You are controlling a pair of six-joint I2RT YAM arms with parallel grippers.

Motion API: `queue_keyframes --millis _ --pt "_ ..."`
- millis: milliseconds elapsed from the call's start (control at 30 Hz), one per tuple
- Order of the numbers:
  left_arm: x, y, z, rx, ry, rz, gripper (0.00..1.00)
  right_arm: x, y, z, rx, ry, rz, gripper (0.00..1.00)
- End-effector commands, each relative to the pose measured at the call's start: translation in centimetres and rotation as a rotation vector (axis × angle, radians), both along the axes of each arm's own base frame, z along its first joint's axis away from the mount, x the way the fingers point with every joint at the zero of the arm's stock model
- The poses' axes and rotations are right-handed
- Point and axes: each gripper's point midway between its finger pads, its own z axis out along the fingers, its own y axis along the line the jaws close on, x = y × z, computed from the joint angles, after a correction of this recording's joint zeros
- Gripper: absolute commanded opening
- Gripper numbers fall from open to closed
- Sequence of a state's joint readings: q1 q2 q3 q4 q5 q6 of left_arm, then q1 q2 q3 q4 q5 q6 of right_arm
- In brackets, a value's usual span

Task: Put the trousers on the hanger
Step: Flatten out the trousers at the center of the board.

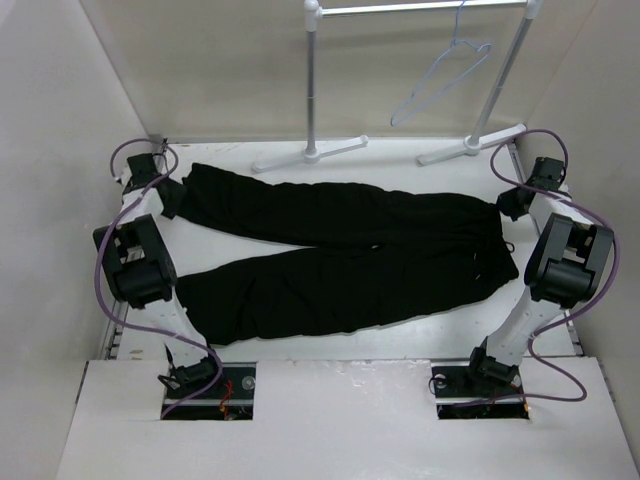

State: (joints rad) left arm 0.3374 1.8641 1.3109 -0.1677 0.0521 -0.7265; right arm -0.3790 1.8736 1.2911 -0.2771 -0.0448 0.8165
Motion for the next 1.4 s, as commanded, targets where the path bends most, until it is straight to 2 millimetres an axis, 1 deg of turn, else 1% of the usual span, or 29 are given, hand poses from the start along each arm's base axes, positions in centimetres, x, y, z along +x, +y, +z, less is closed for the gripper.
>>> queue_keyframes --millis 0,67,133,200,367,400,500,567,600,700,800,867,900,933,1000,1100,1167,1233,1300,1333,1367 --pt "2.9 -0.9 0.9 0.011 -0.024 -0.032 0.42 1.2 -0.1 1.5 -0.02 -0.058 0.003 0.07" --pt "3.1 -0.1 -0.1 0.031 0.026 -0.004 0.37 1.1 0.0 1.7 -0.021 -0.06 0.003 0.08" --pt "2.8 0.7 -1.4 0.047 0.096 0.026 0.33 0.9 -0.1 1.8 -0.024 -0.062 -0.001 0.09" --pt "2.7 1.4 -2.2 0.068 0.139 0.044 0.32 0.8 -0.2 2.0 -0.025 -0.063 -0.004 0.09" --pt "3.1 2.2 -3.5 0.09 0.175 0.065 0.31 0.4 0.1 2.2 -0.026 -0.064 0.001 0.09" --pt "3.3 2.2 -3.9 0.083 0.179 0.06 0.32 0.4 0.1 2.2 -0.025 -0.065 0.002 0.09" --pt "4.0 2.3 -4.3 0.082 0.171 0.058 0.34 0.3 0.2 2.3 -0.032 -0.064 0.006 0.09" --pt "4.3 1.9 -4.6 0.076 0.168 0.047 0.34 0.0 0.1 2.0 -0.036 -0.055 0.008 0.09" --pt "4.4 1.8 -4.8 0.072 0.17 0.044 0.3 -0.1 0.2 1.8 -0.036 -0.049 0.007 0.09" --pt "4.3 1.6 -5.0 0.058 0.175 0.036 0.14 -0.5 0.3 1.2 -0.032 -0.04 0.004 0.09" --pt "3.7 1.8 -5.4 0.052 0.193 0.04 0.06 -0.6 0.1 1.3 -0.032 -0.043 -0.004 0.09" --pt "3.1 2.4 -5.5 0.05 0.2 0.051 0.02 -0.6 -0.1 1.7 -0.035 -0.05 -0.009 0.09" --pt "2.9 2.7 -5.3 0.05 0.199 0.059 0.0 -0.5 -0.2 2.0 -0.037 -0.054 -0.01 0.09" --pt "2.7 3.0 -4.9 0.051 0.19 0.066 0.0 -0.5 -0.3 2.1 -0.037 -0.055 -0.012 0.09" --pt "2.7 3.6 -3.3 0.064 0.153 0.079 0.0 -0.4 -0.5 2.3 -0.04 -0.059 -0.016 0.09" --pt "3.0 4.4 0.0 0.087 0.075 0.091 0.0 -0.6 -1.0 2.4 -0.037 -0.062 -0.035 0.09" --pt "2.9 4.7 1.4 0.087 0.044 0.093 0.0 -0.7 -1.3 2.4 -0.031 -0.064 -0.048 0.09" --pt "2.3 4.9 1.6 0.081 0.047 0.098 0.0 -0.6 -1.2 2.3 -0.023 -0.067 -0.049 0.09" --pt "1.4 5.3 0.9 0.077 0.069 0.112 0.0 -0.5 -1.1 2.2 -0.023 -0.065 -0.047 0.09" --pt "1.0 5.4 0.4 0.073 0.078 0.118 0.02 -0.5 -1.1 2.2 -0.021 -0.067 -0.047 0.09" --pt "0.9 5.3 -0.1 0.063 0.084 0.115 0.06 -0.4 -1.1 2.3 -0.019 -0.071 -0.046 0.09"
